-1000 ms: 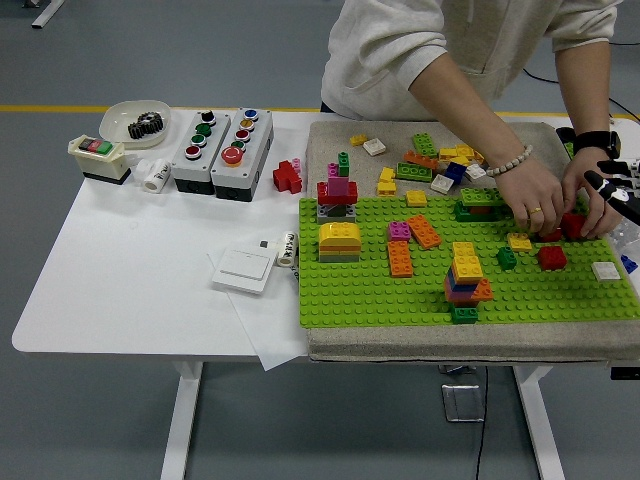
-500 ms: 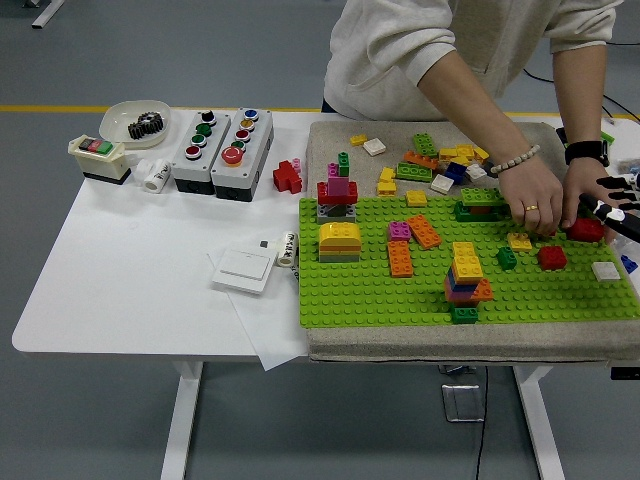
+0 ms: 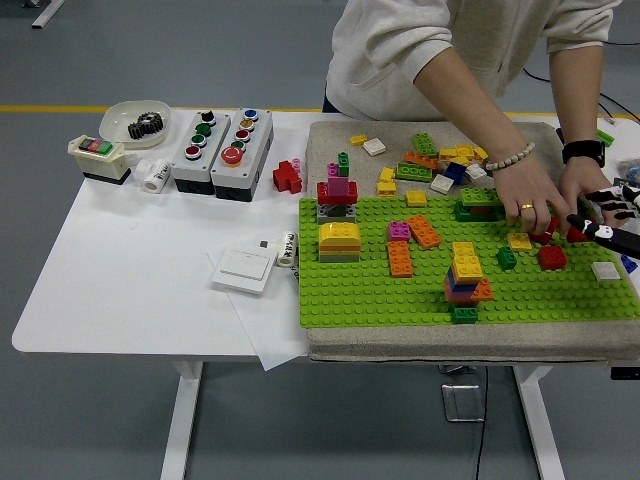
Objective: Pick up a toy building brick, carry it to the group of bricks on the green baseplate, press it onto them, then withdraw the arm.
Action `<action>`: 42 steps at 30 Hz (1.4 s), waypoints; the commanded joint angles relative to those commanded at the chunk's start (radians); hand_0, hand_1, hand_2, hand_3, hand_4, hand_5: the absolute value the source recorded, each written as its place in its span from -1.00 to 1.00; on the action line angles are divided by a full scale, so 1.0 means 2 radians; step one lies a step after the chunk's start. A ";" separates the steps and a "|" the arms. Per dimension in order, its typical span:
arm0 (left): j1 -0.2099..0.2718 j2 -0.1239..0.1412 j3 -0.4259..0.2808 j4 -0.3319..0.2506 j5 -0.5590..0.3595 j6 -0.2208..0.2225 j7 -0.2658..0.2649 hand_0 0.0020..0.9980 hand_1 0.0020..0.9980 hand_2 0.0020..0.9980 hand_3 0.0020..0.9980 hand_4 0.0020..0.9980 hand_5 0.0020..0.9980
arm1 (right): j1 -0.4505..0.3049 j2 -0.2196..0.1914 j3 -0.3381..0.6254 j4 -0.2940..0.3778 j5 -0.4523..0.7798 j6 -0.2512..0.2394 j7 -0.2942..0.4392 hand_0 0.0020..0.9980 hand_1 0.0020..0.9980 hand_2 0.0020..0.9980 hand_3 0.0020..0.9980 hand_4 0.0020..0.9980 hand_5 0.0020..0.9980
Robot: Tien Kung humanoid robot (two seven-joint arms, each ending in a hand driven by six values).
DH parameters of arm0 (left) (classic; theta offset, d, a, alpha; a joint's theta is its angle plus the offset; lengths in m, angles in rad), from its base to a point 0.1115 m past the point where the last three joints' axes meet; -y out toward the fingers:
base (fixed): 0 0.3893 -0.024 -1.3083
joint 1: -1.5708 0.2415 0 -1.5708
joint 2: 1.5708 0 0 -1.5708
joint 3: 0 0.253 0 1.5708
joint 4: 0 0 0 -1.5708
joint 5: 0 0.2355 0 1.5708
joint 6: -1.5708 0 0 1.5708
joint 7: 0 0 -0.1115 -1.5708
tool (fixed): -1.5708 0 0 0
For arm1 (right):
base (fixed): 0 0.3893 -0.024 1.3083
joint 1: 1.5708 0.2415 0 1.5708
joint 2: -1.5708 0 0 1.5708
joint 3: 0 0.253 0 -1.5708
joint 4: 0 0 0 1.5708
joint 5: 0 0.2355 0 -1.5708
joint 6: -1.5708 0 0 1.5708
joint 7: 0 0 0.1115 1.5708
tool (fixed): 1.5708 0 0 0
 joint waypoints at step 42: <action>-0.005 0.000 0.009 -0.001 -0.017 0.001 -0.005 0.48 0.45 0.43 0.18 0.28 0.33 | 0.092 -0.005 -0.112 -0.107 -0.209 0.016 0.044 0.32 0.38 0.48 0.42 0.83 -0.02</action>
